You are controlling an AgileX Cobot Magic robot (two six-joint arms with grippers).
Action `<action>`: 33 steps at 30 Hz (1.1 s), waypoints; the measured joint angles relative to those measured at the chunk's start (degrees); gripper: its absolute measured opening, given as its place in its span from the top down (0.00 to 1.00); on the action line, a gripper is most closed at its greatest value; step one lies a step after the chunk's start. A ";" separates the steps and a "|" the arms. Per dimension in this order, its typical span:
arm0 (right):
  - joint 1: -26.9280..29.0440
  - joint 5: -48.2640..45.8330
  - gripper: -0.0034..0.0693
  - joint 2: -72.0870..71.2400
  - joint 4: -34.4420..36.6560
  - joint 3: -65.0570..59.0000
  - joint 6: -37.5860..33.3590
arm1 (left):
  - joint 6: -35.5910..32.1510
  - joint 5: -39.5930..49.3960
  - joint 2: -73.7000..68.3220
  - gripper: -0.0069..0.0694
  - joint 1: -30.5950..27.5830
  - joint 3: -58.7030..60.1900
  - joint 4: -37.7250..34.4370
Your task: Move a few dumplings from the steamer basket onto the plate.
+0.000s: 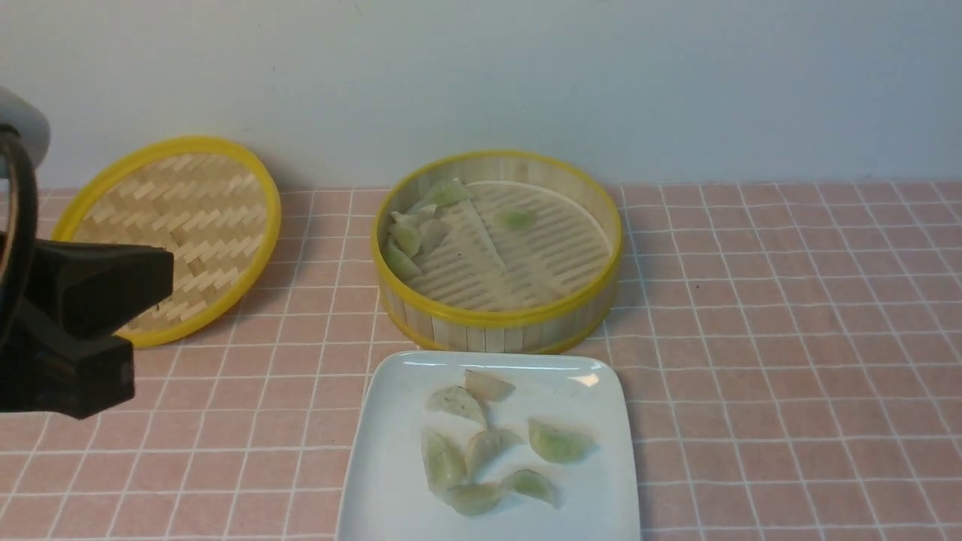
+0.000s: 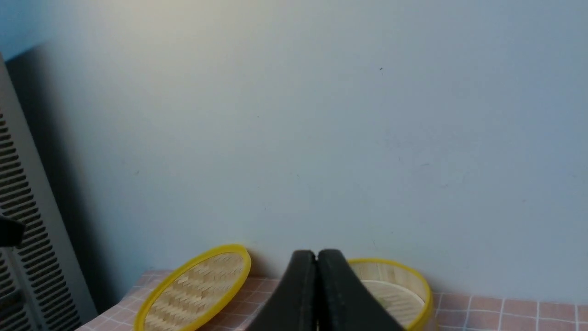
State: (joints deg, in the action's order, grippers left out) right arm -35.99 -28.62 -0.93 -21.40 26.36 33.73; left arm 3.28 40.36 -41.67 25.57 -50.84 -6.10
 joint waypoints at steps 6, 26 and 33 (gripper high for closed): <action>0.00 -0.66 0.97 0.00 -1.95 -0.04 0.91 | -0.09 5.28 7.11 0.92 0.00 0.00 2.25; 0.00 -1.04 0.97 0.00 -2.56 -0.04 0.72 | 2.85 2.84 25.84 0.92 0.00 3.72 8.33; 0.00 -1.04 0.97 0.00 -2.56 -0.04 0.59 | 2.63 2.72 25.84 0.92 0.00 4.35 8.99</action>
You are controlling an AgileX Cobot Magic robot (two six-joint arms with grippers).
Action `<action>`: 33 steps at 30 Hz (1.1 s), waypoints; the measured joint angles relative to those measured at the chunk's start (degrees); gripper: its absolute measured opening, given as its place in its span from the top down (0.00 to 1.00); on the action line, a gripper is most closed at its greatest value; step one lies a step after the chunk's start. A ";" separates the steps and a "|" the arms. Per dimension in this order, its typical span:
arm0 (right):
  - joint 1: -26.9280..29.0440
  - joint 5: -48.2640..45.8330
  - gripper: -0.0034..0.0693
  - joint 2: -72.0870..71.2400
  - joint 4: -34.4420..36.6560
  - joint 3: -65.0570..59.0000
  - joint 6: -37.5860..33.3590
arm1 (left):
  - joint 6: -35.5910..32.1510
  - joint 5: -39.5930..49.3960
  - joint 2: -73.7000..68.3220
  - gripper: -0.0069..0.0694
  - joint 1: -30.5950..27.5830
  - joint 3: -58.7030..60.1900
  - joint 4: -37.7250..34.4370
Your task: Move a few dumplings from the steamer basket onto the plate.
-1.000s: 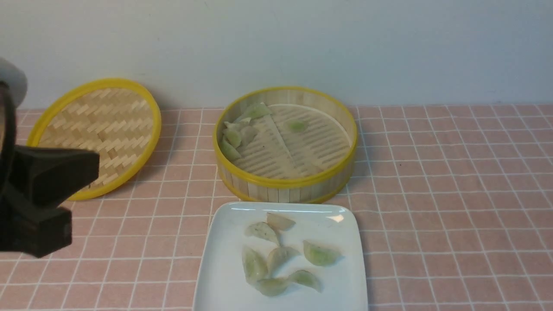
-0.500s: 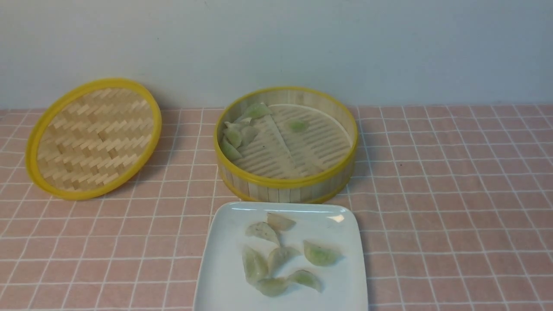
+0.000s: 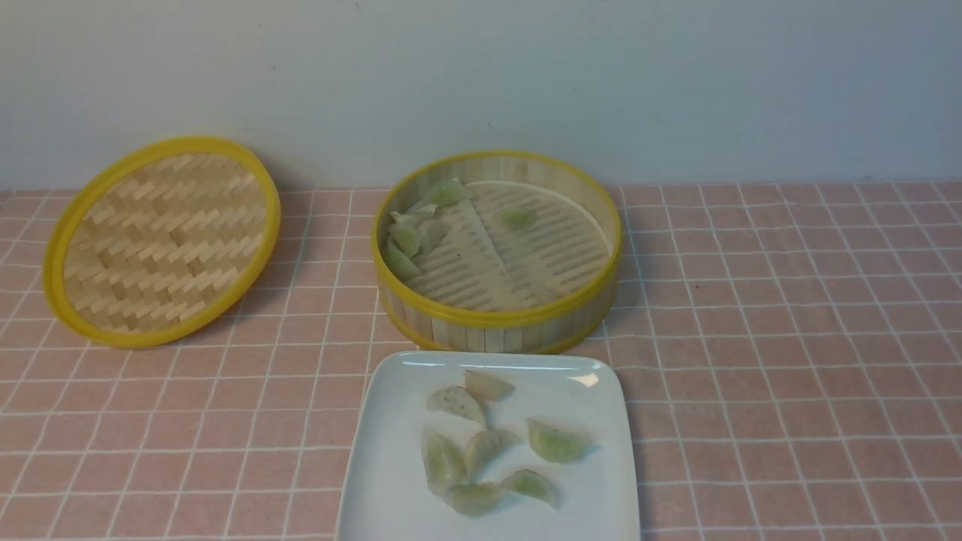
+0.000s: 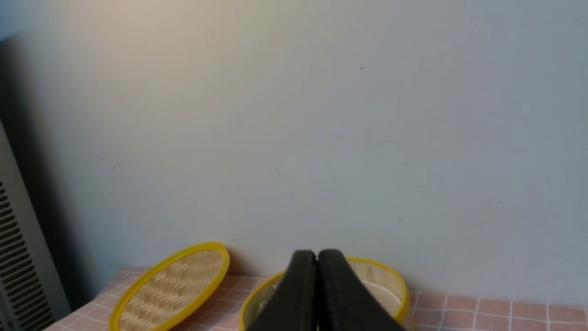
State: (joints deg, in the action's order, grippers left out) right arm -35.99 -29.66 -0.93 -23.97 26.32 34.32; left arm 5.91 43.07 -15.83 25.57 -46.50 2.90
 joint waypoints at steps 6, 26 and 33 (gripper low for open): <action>0.00 0.00 0.97 0.00 -0.02 0.00 0.00 | -0.40 -9.63 3.76 0.92 -4.79 11.34 0.73; 0.00 -0.05 0.97 0.00 -0.02 0.00 -0.05 | -2.01 -21.33 16.41 0.92 -22.56 48.18 0.33; 0.00 -0.05 0.97 0.00 -0.02 0.00 -0.05 | -2.06 -21.33 16.41 0.92 -22.56 48.18 0.33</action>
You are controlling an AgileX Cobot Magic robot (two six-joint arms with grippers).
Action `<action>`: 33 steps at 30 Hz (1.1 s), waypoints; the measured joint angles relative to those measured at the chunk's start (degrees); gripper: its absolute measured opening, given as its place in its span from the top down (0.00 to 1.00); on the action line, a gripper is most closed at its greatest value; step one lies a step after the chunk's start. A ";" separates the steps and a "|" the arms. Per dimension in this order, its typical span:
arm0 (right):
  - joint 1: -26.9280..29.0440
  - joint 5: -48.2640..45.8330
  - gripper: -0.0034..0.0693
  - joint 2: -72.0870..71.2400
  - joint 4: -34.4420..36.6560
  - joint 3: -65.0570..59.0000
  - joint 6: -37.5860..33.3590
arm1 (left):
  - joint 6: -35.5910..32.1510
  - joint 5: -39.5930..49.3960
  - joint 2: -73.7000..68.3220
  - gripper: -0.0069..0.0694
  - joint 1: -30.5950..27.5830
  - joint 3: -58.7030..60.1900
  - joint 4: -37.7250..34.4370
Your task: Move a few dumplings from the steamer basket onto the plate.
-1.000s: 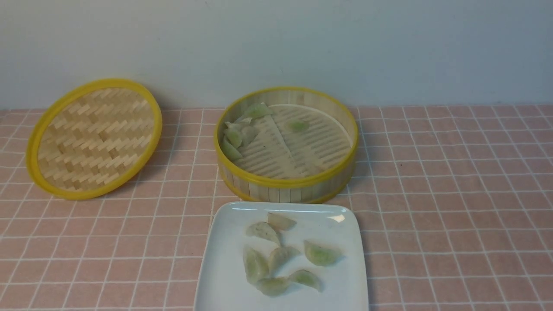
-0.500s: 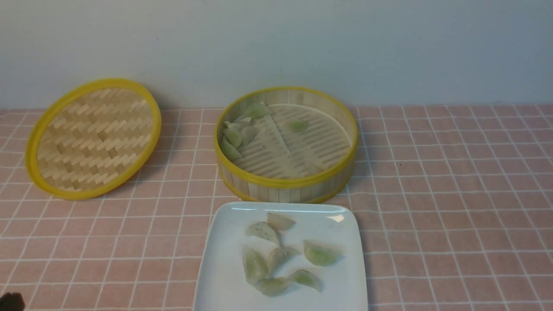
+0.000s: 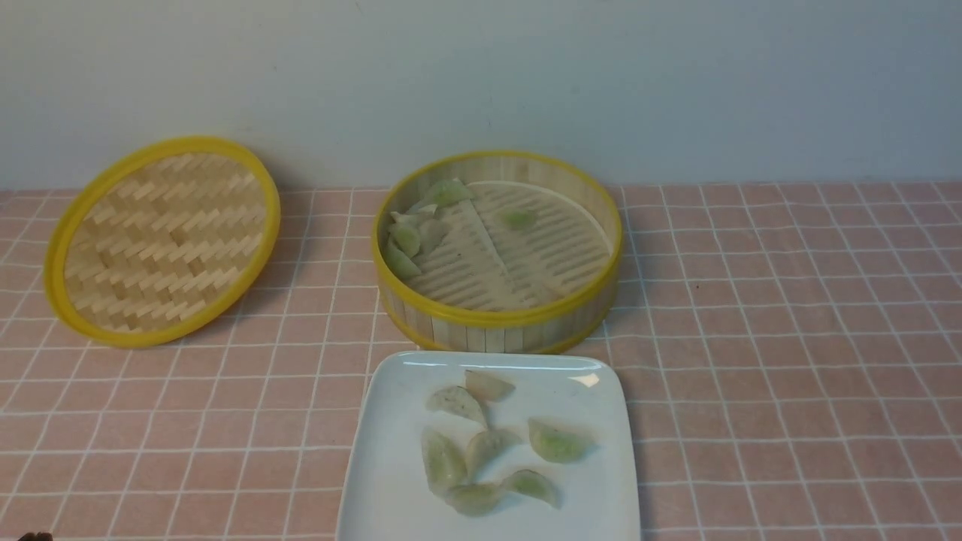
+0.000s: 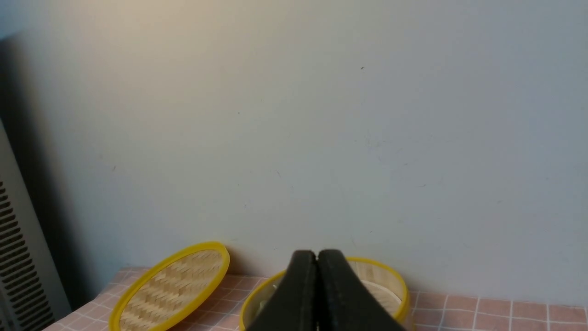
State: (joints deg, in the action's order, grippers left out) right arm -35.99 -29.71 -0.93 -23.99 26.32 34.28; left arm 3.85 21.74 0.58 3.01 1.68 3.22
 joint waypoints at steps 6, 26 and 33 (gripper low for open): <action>0.00 0.00 0.97 0.00 0.00 0.00 0.00 | 0.00 0.00 0.00 0.92 0.00 0.00 0.00; 0.00 0.06 0.97 0.00 23.40 0.00 -25.85 | -0.05 0.00 0.00 0.92 0.00 0.00 0.00; 7.87 1.79 0.97 0.00 24.48 -4.22 -29.60 | -0.05 0.04 0.00 0.92 -0.05 0.00 0.00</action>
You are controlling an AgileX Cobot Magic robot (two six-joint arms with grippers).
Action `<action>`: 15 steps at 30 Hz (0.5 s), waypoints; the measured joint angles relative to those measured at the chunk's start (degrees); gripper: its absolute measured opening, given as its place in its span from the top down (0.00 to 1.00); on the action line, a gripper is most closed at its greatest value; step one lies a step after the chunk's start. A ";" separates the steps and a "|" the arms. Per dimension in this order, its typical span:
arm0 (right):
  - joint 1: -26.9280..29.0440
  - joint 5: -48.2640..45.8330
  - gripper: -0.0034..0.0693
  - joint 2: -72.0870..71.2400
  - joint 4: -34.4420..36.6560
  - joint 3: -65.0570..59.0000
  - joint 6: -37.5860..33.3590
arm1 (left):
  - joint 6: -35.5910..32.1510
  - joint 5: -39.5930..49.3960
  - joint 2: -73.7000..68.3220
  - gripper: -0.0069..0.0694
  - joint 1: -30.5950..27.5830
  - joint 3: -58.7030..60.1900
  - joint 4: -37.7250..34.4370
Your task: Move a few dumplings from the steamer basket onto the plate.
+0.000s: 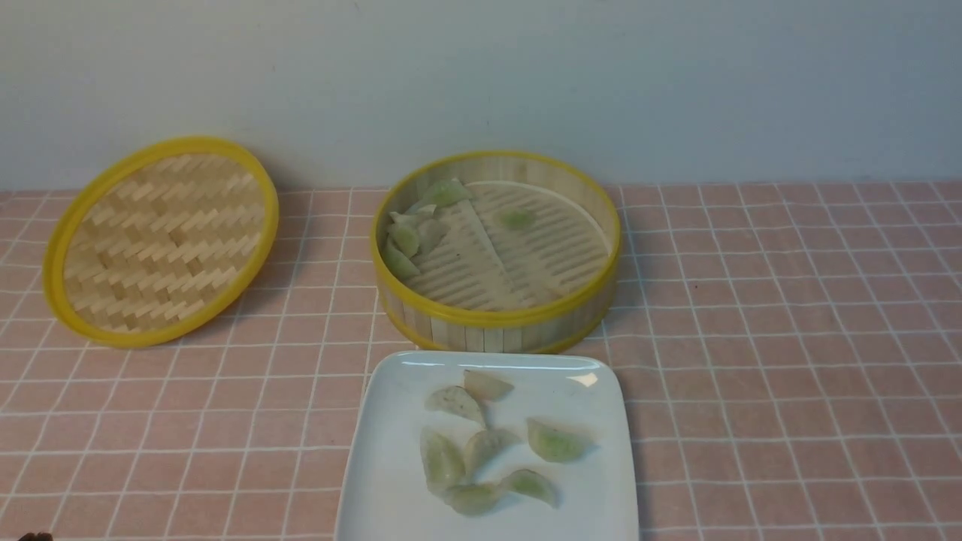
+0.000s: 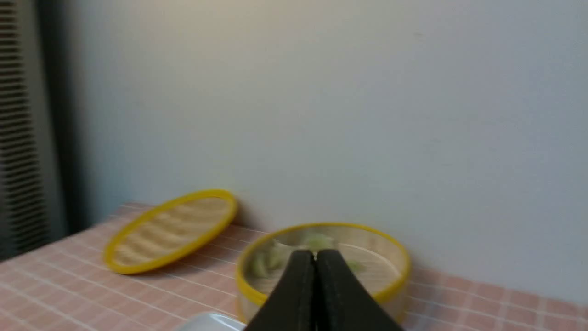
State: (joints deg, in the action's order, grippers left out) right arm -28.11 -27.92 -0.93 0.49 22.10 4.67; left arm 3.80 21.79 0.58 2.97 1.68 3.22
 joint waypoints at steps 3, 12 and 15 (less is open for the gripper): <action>10.12 0.36 0.97 0.00 -0.49 -4.97 -0.11 | 0.00 0.00 0.00 0.92 0.00 0.00 0.00; 26.38 0.52 0.97 0.00 -1.88 -22.10 -0.19 | -0.06 0.06 0.00 0.92 0.00 0.00 0.00; 27.62 4.91 0.97 0.01 -1.95 -23.16 0.14 | -0.06 0.06 0.00 0.92 0.00 0.00 -0.02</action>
State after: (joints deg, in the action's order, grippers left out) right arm -0.49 -23.00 -0.92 -1.46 -1.07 4.81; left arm 3.74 21.85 0.58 2.97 1.68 3.20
